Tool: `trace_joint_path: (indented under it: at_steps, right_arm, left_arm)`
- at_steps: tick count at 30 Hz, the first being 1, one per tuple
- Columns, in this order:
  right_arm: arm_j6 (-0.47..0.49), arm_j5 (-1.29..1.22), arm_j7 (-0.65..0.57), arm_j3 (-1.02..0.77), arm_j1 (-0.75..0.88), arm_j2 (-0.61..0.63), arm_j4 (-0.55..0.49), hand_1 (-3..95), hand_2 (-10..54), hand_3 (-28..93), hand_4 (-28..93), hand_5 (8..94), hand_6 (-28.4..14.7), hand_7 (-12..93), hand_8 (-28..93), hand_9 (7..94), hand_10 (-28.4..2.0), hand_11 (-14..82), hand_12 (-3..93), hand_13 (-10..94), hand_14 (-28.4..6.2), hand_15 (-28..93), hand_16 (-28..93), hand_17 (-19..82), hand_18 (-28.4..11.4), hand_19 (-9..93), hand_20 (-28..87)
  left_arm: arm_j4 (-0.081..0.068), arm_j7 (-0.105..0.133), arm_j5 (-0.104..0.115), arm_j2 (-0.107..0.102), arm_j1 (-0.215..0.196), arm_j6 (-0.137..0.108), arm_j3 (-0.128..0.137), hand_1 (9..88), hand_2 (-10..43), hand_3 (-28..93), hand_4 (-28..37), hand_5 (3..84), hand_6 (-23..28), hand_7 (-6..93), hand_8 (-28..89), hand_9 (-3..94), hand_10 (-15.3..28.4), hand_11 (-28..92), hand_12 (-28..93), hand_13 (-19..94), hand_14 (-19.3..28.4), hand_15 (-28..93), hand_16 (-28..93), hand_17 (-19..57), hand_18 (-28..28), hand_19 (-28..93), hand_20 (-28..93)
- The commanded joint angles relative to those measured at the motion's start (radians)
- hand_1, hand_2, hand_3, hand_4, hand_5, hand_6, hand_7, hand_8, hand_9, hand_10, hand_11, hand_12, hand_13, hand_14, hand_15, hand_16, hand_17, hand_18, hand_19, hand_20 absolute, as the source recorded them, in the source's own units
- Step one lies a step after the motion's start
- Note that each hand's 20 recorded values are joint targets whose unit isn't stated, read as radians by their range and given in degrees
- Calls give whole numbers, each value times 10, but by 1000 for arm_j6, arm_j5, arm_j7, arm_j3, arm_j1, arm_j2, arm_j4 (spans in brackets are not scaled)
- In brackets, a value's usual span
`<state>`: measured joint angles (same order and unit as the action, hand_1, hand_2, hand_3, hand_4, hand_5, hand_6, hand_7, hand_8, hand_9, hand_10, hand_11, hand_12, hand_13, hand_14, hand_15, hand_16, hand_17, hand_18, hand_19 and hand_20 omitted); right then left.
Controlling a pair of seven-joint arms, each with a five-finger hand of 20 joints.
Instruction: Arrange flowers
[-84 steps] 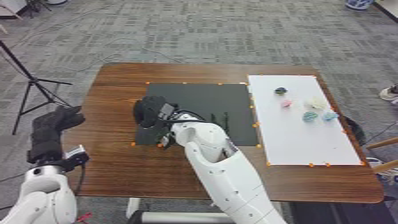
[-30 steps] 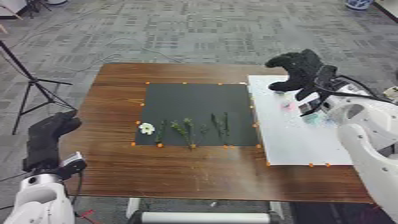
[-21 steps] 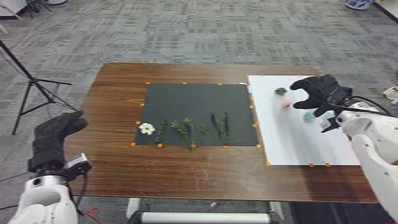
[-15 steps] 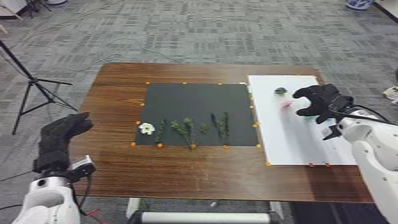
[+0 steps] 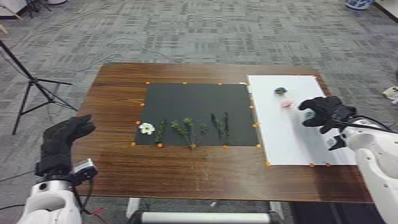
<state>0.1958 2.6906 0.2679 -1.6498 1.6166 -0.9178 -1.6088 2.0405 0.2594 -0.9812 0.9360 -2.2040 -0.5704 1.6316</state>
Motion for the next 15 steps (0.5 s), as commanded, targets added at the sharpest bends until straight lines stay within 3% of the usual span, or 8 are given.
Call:
trace_joint_path:
  at_steps: [1, 8, 13, 15]
  right_arm:
    - [21, 50, -7, -45, 37, -17, 15, 356, -95, 807, -249, 444, 1, 249, -108, 487, -111, 116, 172, 640, -115, 498, 268, 287, -217, 708, 521]
    - [34, 30, -12, -56, 63, -47, 27, 387, -95, 805, -257, 446, 1, 264, -113, 493, -118, 137, 177, 650, -112, 539, 271, 299, -218, 742, 534]
    - [-105, -26, -44, -8, 69, -47, 55, 438, -95, 789, -263, 488, 14, 286, -124, 547, -122, 173, 178, 679, -103, 577, 272, 324, -215, 769, 543]
    - [-167, -61, -56, 13, 69, -42, 64, 493, -95, 761, -262, 545, 21, 296, -136, 631, -120, 211, 183, 715, -86, 572, 315, 354, -210, 788, 549]
  left_arm:
    - [13, -6, -2, 15, -15, 14, -5, 282, 136, 686, -256, 577, 31, 185, -83, 569, 147, 271, 148, 468, 188, 308, -34, 104, 122, 115, 197]
    - [18, -5, 4, 20, -26, 10, 1, 283, 135, 686, -255, 577, 31, 183, -83, 568, 147, 271, 147, 467, 188, 308, -35, 104, 121, 114, 197]
    - [20, -4, 5, 19, -25, 13, 1, 283, 135, 685, -255, 576, 31, 183, -82, 568, 147, 271, 147, 466, 189, 308, -35, 104, 121, 114, 197]
    - [19, -4, 6, 18, -22, 16, 1, 283, 135, 685, -255, 576, 31, 183, -82, 567, 148, 271, 147, 467, 188, 308, -35, 104, 121, 114, 197]
